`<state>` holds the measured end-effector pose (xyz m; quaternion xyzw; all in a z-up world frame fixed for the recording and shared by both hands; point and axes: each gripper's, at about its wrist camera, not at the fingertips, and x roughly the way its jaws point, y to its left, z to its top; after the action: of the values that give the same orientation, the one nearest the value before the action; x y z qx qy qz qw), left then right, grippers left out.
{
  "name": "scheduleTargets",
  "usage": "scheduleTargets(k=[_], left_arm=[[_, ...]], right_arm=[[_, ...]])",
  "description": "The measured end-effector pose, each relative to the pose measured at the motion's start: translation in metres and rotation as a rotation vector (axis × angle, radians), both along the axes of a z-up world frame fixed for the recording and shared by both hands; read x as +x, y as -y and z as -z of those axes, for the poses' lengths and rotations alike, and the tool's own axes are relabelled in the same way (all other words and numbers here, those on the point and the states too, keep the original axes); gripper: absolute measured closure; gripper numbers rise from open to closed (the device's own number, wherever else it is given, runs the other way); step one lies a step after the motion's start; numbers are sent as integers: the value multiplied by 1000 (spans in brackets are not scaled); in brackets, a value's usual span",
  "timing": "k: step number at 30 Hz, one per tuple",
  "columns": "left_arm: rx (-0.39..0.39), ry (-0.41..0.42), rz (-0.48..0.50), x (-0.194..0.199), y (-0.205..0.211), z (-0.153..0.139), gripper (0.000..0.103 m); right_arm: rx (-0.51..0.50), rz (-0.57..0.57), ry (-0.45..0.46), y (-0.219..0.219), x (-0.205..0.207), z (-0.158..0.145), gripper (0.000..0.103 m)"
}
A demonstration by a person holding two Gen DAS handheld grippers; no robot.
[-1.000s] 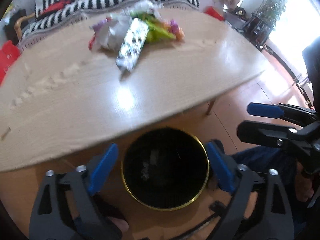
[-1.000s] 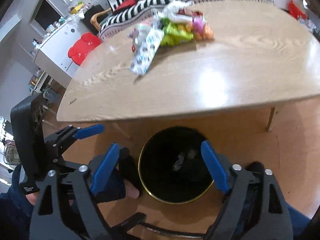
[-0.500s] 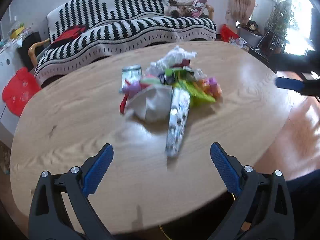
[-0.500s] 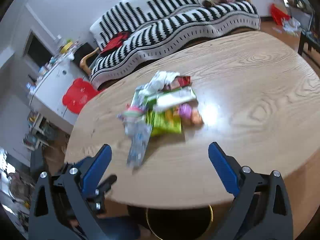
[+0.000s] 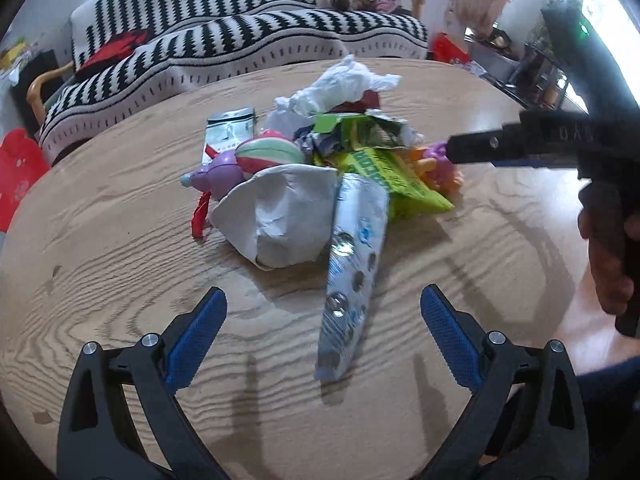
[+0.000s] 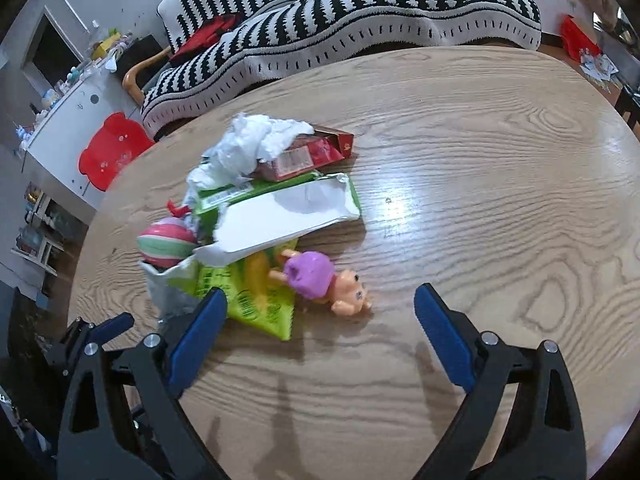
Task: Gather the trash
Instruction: 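Grasp the pill blister strip with the left tool while the right tool grasps the pink doll, then carry blister strip and doll over the bin and open both tools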
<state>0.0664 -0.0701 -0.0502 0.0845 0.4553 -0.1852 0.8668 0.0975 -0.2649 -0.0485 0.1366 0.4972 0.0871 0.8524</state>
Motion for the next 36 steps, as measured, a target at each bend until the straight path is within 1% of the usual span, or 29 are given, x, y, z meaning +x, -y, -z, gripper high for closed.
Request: scheduleTargets(k=[2,5,6,7,8,9,10,11,13,14,18,22,24,30,33,36], left_arm=[[-5,-14,-26,6,0,5,8],[-14,-38,-43,12,0,13,9],[-14,-42,-43,13,1,15,9],[-10,-40,-42,13,2,16,11],[-6,-36,-41,12,3,17,14],[-2,-34,-40,12,4,17,21],[-2,-34,-40,12,5,18,29],[-7,-39,-41,13,5,18,34],[-28,-60,-42,13,3,20,60],[-34,-71,-44,13,2,20,67],[-40,-61,-55,5,2,12,80],[-56,-34,-40,-7,1,-2,85],[-62,-26,-38,-13,0,-8,86],[-81,-13,-43,-33,-9,-19,87],[-85,8,-48,-45,-16,-27,87],[-110,3,-52,-58,-26,-34,87]], right_arm=[[24,-8,-3,1,6,7,12],[29,-32,11,-2,13,12,13],[30,-40,13,-3,15,15,15],[33,-43,16,-2,15,17,21],[44,-47,12,-2,16,21,25],[59,-57,2,-2,16,24,34],[69,-68,-6,-2,16,26,39],[70,-74,-2,-3,16,26,42],[54,-91,14,-6,13,23,42],[44,-95,23,-7,10,21,42],[35,-119,74,-14,-4,3,43],[57,-109,115,-14,-18,-16,43],[58,-103,129,-14,-26,-24,43],[85,-84,143,-13,-59,-41,43],[96,-82,150,-17,-81,-50,43],[91,-87,163,-22,-106,-58,43]])
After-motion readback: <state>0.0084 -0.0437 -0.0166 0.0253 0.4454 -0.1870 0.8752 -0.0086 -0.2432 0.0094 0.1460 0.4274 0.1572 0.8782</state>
